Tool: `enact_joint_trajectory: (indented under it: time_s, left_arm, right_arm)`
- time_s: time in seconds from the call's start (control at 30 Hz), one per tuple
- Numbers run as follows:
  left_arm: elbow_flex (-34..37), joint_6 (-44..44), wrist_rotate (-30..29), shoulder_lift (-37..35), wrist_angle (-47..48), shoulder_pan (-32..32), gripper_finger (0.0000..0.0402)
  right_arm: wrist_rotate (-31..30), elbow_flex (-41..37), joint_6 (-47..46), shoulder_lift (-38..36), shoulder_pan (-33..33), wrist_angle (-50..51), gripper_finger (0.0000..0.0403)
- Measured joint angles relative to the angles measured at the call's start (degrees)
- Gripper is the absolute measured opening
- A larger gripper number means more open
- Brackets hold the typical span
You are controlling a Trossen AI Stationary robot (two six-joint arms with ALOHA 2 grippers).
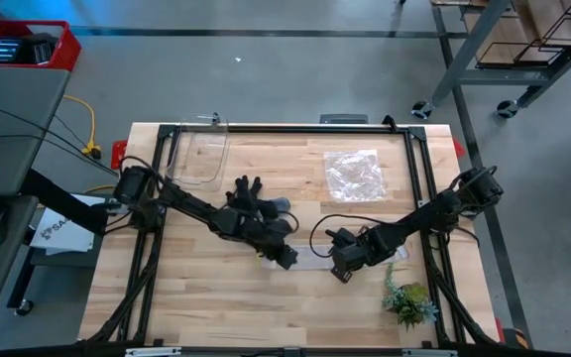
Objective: Roll bandage
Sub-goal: Roll the white-brown bandage
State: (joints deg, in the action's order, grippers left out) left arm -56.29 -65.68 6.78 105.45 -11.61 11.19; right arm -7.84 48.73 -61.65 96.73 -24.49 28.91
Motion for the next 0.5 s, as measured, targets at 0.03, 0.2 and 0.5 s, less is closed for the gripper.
enact_joint_trajectory:
  time_s: [0.03,0.2,0.5]
  left_arm:
    - [0.0,1.0,-0.6,-1.3,0.9,-0.4,0.0000]
    - [0.0,6.2,-9.6,-11.4,11.5,-2.2,0.0000]
    - [8.0,-6.1,-22.7,-25.8,37.3,7.7,0.0000]
  right_arm:
    - [0.0,0.0,0.0,0.0,0.0,0.0,0.0000]
    - [-0.3,0.0,0.1,0.0,0.0,-0.4,0.0000]
    - [-0.6,0.0,0.1,0.0,0.0,-0.6,0.0000]
